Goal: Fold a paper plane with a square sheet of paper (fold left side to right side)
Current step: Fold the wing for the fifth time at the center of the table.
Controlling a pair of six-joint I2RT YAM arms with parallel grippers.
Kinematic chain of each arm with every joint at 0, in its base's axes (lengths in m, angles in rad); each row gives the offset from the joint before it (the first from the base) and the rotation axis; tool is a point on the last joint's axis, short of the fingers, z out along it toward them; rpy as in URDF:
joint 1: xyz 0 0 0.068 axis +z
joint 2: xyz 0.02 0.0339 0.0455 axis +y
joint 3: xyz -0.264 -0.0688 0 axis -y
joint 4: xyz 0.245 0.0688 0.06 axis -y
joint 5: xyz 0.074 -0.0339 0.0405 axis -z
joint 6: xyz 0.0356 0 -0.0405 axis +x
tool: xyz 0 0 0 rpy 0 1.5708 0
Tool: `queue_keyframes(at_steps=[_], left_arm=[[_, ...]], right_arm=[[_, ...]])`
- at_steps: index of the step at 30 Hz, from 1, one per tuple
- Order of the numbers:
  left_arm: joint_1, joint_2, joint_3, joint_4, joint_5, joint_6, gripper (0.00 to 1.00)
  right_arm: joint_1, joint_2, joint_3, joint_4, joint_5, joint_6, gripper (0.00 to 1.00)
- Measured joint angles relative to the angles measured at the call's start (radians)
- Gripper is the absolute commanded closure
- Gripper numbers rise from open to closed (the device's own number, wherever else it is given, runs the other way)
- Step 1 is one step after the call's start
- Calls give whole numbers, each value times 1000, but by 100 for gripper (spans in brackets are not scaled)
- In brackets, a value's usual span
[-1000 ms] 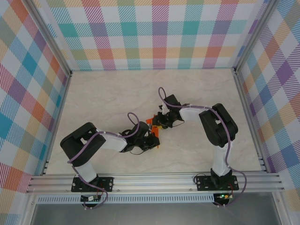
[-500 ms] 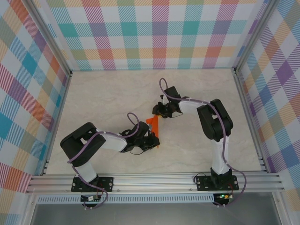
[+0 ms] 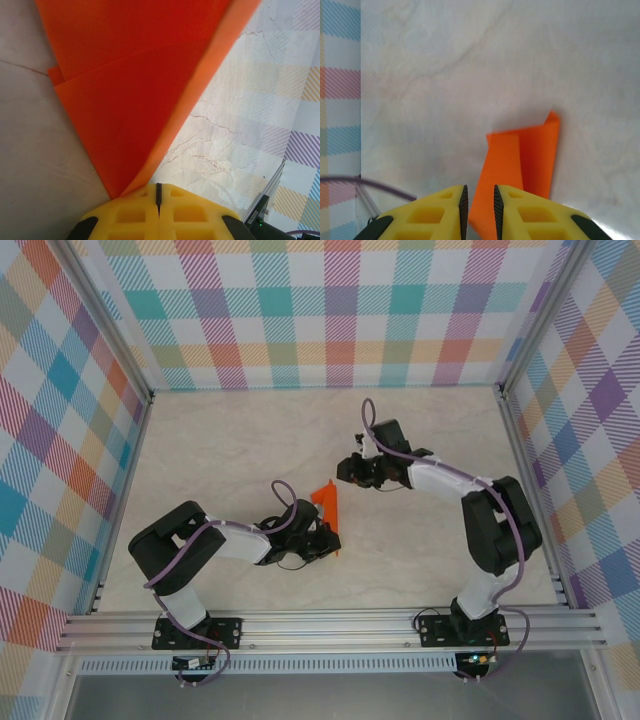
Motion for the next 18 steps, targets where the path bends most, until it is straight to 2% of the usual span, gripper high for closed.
queue_keyframes(at_steps=[6,18], left_arm=[[0,0,0,0,0,0,97],[0,0,1,-1,0,0,98]], right_arm=[[51,2,-182,33,-54,47,84],[93,84,-188,115,-101,87,84]])
